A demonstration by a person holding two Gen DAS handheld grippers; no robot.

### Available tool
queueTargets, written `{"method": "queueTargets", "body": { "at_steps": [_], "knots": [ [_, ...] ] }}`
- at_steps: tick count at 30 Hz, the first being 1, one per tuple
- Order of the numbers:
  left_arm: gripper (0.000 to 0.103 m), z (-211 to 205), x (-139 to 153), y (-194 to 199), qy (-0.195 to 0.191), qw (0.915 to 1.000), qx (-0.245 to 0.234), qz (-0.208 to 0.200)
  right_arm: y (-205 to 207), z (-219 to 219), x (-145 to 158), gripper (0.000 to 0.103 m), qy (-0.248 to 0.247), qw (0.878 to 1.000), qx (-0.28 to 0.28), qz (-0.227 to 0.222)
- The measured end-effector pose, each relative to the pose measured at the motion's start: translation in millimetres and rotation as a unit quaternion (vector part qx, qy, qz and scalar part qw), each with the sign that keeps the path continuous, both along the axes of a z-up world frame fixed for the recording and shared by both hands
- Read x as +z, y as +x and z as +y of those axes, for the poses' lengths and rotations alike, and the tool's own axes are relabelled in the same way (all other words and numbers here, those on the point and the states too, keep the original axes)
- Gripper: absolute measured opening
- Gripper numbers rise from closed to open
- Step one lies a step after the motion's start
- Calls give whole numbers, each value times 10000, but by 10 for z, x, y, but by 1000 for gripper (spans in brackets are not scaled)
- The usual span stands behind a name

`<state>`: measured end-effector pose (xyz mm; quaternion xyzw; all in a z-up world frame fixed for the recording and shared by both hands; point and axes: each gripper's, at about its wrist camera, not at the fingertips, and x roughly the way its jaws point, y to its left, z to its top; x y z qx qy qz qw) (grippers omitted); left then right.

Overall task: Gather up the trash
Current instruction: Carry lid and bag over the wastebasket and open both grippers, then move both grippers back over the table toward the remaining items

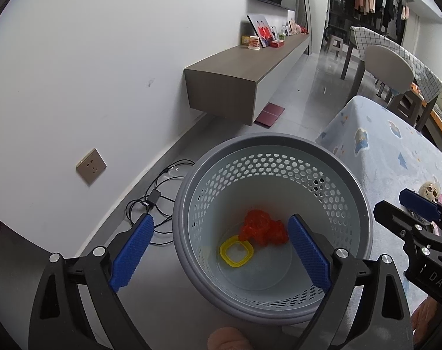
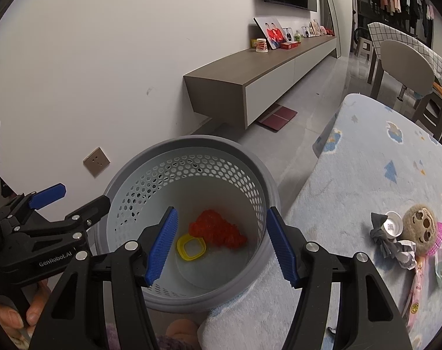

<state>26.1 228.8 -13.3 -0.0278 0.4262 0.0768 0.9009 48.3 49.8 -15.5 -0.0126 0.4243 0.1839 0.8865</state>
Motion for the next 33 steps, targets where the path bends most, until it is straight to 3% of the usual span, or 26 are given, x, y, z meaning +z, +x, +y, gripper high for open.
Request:
{"method": "queueTargets", "body": {
  "at_steps": [16, 33],
  "knots": [
    [93, -253, 232, -187, 35, 9997, -166, -171, -331, -371, 88, 61, 7, 9994, -334, -22],
    [95, -1094, 340, -546, -53, 9960, -863, -247, -967, -1453, 189, 62, -52, 9916, -1293, 12]
  ]
}}
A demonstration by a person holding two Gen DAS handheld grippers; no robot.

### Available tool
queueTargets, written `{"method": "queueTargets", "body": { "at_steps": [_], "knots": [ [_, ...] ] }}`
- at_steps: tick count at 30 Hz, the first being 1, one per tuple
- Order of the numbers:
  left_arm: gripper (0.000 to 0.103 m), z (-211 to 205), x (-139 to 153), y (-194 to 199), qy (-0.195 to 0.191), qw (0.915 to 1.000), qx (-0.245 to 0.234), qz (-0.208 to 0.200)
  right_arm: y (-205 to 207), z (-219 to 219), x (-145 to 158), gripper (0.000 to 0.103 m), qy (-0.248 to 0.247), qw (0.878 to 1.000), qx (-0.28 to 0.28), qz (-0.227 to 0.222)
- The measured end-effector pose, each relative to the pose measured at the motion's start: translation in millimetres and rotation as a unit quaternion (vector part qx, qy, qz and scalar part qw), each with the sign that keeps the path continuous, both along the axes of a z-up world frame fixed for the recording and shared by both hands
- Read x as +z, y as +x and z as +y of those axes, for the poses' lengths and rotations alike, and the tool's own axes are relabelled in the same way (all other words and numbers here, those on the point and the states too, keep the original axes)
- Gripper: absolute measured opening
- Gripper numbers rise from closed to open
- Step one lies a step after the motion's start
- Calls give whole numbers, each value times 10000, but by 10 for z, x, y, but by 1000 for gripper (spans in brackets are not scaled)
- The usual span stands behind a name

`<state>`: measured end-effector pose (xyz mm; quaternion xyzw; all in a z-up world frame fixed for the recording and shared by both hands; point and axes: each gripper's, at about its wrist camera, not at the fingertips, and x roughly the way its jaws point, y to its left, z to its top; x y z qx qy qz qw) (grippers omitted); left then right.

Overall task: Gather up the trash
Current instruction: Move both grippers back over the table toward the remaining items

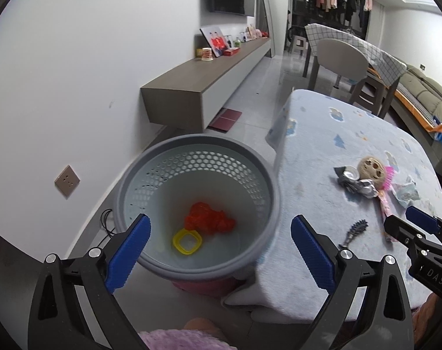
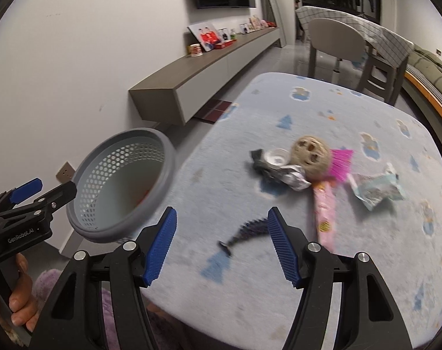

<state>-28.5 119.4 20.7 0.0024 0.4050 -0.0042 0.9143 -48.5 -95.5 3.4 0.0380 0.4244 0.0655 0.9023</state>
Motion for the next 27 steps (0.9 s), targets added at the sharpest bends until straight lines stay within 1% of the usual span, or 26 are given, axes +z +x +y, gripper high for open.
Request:
{"method": "queueTargets", "body": {
  "at_steps": [6, 12, 16, 22, 27],
  "knots": [
    [95, -337, -61, -96, 14, 9996, -264, 36, -196, -372, -78, 63, -74, 9995, -300, 75],
    [95, -655, -222, -130, -11, 9988, -457, 190, -303, -603, -235, 63, -178, 9985, -454, 234],
    [95, -838, -309, -132, 64, 9980, -583, 249, -341, -764, -309, 63, -177, 9978, -566, 289],
    [95, -1060, -342, -46, 159, 9967, -755, 246, -292, -985, -380, 63, -102, 9963, -756, 397],
    [95, -1216, -350, 101, 165, 9960, -850, 233, -133, -1074, -434, 63, -127, 9954, -805, 499]
  ]
}}
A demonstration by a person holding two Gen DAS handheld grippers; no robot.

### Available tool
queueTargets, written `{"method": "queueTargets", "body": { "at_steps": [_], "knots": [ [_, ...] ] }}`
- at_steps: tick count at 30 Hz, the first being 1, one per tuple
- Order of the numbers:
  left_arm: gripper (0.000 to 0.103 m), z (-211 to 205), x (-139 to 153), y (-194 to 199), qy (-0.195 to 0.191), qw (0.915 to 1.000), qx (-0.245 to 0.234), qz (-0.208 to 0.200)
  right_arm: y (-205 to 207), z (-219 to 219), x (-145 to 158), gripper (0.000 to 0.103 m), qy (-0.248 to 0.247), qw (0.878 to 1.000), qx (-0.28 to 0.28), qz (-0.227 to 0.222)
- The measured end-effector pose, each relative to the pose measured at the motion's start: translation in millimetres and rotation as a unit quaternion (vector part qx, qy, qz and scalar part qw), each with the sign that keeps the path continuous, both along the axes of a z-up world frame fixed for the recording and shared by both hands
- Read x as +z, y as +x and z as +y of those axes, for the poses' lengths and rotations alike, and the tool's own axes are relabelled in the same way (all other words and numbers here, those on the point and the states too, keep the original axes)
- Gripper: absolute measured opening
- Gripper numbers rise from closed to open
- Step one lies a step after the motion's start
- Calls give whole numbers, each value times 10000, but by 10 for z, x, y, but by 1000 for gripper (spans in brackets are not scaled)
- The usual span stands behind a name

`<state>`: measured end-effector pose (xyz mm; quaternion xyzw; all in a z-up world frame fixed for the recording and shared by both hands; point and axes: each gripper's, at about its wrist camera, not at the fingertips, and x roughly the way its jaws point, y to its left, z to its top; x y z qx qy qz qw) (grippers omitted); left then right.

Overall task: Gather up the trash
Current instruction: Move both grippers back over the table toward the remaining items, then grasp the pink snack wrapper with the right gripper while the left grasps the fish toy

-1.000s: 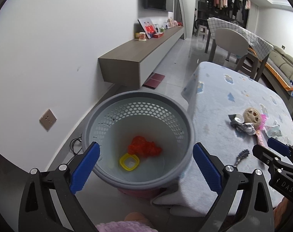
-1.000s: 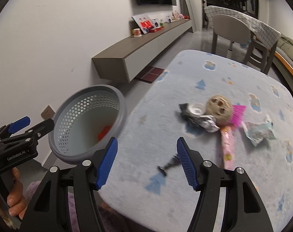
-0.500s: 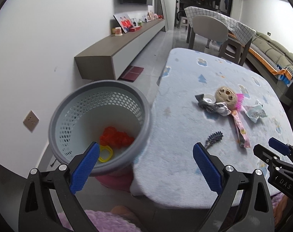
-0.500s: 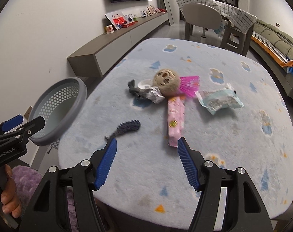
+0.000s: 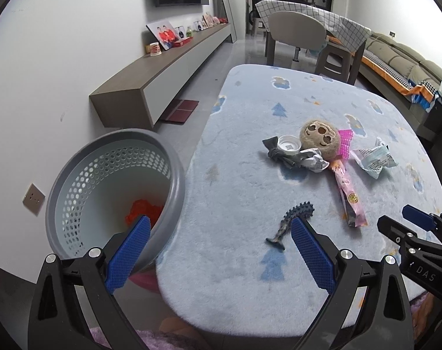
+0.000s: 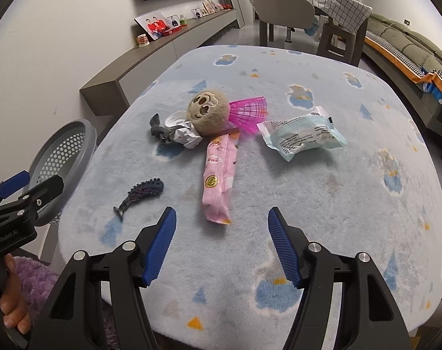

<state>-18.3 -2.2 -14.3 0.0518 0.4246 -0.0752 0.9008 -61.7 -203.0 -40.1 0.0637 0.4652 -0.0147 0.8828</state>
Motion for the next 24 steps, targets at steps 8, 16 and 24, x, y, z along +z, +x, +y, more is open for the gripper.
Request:
{"method": "queueTargets", "body": {
  "at_steps": [8, 16, 24],
  "knots": [
    [95, -116, -119, 220, 61, 10000, 5, 59, 385, -34, -94, 63, -93, 9998, 27, 157],
    [95, -97, -284, 304, 108, 9997, 99, 194, 661, 2, -333, 63, -120, 9991, -51, 411],
    [95, -91, -345, 320, 49, 9996, 74, 264, 750, 25, -477, 63, -237, 9983, -144, 520]
  ]
}}
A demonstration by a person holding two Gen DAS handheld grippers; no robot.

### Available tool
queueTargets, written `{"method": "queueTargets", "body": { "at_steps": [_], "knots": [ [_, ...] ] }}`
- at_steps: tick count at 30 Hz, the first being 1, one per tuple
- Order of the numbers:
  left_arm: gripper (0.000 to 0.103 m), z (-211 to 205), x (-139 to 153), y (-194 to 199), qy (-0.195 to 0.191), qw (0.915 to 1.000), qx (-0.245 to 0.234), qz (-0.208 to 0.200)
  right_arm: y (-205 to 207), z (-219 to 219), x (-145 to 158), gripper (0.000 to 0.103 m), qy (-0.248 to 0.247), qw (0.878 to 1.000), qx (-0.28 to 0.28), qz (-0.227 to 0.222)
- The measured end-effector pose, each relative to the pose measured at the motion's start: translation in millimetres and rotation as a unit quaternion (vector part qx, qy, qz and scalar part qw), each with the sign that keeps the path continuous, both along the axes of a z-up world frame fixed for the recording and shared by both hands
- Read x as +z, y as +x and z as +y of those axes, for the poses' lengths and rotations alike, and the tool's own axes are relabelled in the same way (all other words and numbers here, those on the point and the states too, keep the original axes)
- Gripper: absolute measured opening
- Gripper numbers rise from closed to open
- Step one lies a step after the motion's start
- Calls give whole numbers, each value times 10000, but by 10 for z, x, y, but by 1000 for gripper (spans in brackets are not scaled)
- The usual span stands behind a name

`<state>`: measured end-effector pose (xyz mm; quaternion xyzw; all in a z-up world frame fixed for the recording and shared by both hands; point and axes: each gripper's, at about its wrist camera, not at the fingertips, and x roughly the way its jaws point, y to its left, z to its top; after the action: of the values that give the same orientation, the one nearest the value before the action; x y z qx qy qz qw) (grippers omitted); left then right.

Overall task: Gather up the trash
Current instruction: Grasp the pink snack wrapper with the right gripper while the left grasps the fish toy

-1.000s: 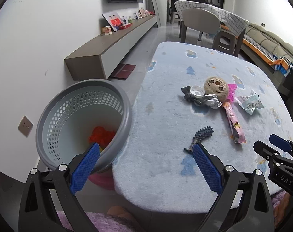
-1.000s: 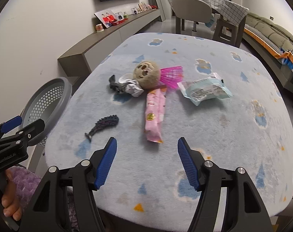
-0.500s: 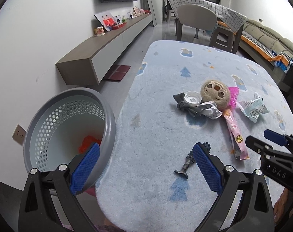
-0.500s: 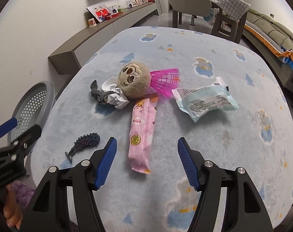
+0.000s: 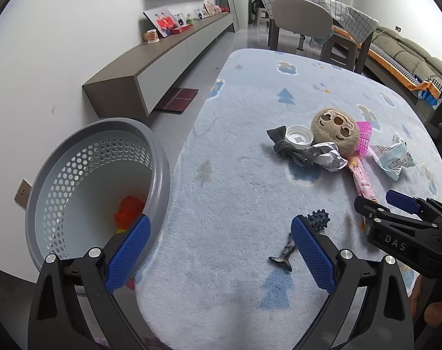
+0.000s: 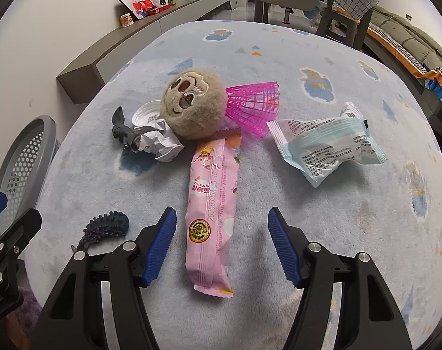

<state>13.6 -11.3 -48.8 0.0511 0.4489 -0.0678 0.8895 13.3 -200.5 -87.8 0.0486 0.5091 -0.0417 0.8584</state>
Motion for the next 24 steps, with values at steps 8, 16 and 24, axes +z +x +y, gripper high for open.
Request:
{"method": "queueTargets", "body": {
  "at_steps": [8, 16, 24],
  "knots": [
    [95, -14, -16, -12, -14, 10000, -21, 0, 58, 5, -80, 51, -56, 9999, -83, 34],
    [95, -52, -40, -29, 33, 10000, -75, -6, -16, 7, -40, 28, 100, 9999, -15, -4],
    [95, -146, -76, -97, -24, 9996, -284, 4, -259, -67, 84, 28, 322, 9993, -190, -97]
  ]
}}
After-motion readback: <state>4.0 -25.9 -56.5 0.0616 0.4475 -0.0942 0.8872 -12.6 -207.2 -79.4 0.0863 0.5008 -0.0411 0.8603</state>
